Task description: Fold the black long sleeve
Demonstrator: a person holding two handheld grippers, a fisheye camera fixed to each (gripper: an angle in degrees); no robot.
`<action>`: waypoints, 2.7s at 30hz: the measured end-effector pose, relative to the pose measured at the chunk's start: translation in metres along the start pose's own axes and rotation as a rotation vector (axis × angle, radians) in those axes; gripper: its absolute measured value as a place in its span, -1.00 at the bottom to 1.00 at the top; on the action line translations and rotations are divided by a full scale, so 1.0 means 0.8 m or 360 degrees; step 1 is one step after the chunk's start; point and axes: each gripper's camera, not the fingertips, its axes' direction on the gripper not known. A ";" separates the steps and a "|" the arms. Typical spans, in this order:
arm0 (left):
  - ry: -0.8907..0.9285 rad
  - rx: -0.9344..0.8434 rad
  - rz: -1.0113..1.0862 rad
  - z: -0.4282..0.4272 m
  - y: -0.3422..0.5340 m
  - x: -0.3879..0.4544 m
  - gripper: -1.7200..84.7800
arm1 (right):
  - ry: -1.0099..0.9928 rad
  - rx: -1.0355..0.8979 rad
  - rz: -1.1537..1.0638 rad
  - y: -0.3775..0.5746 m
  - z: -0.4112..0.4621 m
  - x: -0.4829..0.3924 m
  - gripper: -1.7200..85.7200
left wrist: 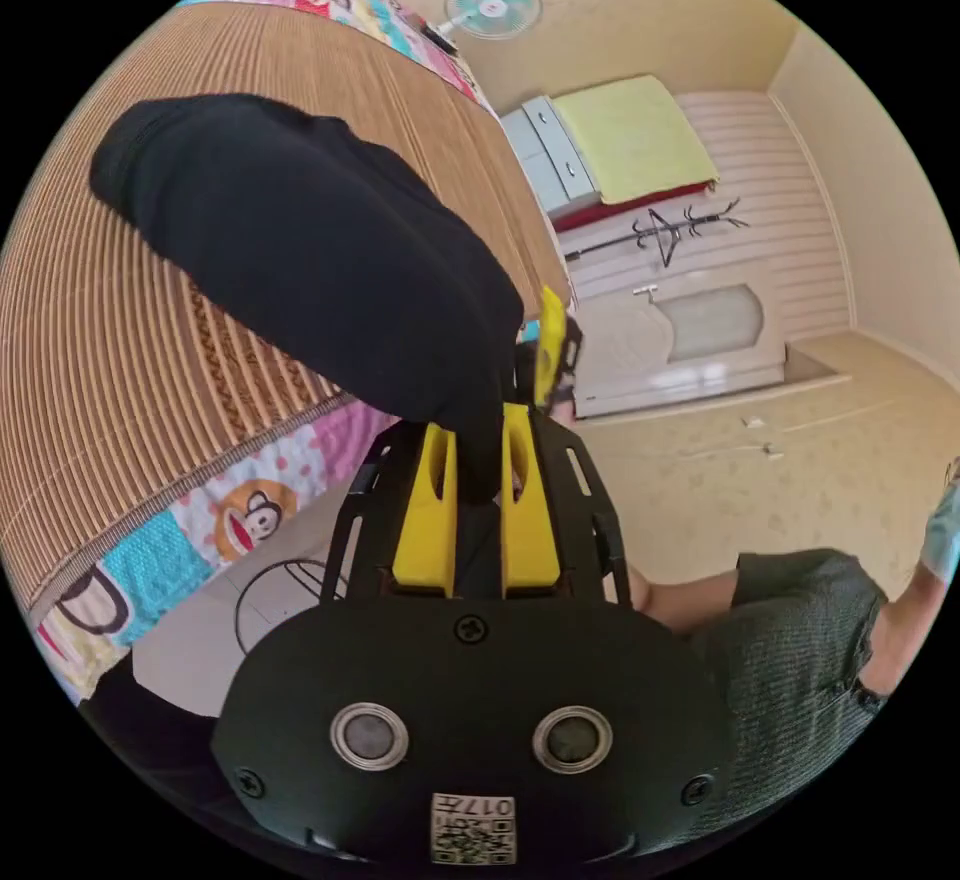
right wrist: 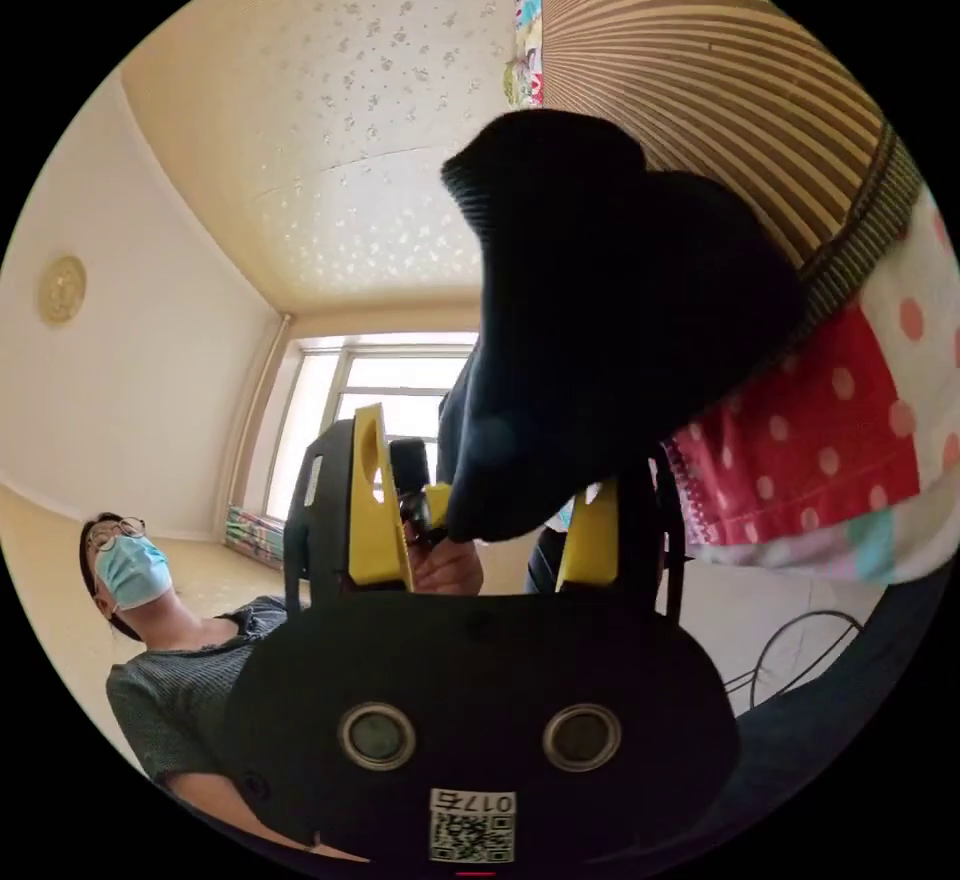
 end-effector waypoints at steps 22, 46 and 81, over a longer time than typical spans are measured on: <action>-0.0856 0.0402 -0.0241 -0.056 0.096 -0.021 -0.44 | 0.1793 0.0926 -0.0066 -0.117 -0.447 -0.173 -0.54; -0.1767 0.0658 -0.0635 -0.003 -0.053 -0.113 -0.24 | 0.2493 0.0086 -0.0644 -0.147 0.406 -0.002 -0.26; -0.1800 0.0643 -0.0646 -0.027 -0.070 -0.120 -0.24 | 0.2473 0.0067 -0.0654 -0.110 0.410 0.028 -0.26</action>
